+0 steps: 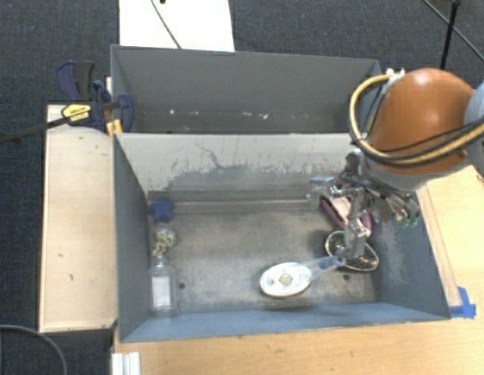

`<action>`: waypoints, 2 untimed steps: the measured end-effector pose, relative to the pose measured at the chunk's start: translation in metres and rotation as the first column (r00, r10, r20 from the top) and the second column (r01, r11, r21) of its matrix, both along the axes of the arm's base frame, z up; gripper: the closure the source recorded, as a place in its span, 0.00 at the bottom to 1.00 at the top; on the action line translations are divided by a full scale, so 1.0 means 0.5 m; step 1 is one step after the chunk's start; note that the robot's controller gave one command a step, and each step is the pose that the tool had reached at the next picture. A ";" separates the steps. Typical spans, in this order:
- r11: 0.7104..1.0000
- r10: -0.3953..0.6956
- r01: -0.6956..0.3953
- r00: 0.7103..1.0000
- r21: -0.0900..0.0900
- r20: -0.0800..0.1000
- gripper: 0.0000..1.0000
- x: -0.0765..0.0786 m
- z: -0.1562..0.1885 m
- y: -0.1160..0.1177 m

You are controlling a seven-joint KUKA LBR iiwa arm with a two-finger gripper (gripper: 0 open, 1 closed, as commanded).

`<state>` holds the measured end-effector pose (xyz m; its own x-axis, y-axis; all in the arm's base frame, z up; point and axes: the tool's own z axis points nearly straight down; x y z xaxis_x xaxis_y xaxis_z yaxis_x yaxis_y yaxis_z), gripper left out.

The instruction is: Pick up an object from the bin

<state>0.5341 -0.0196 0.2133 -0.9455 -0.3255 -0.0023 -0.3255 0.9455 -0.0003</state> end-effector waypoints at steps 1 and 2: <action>0.984 -0.178 0.178 0.984 -0.001 -0.008 0.00 -0.081 -0.229 -0.056; 0.979 -0.206 0.206 0.979 0.004 0.008 0.00 -0.108 -0.286 0.051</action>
Offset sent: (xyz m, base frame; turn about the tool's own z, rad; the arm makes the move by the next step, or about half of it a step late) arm -0.0386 -0.0276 -0.1113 0.1774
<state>0.4803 0.0057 0.0704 -0.9922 -0.1242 -0.0108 -0.1242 0.9923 0.0012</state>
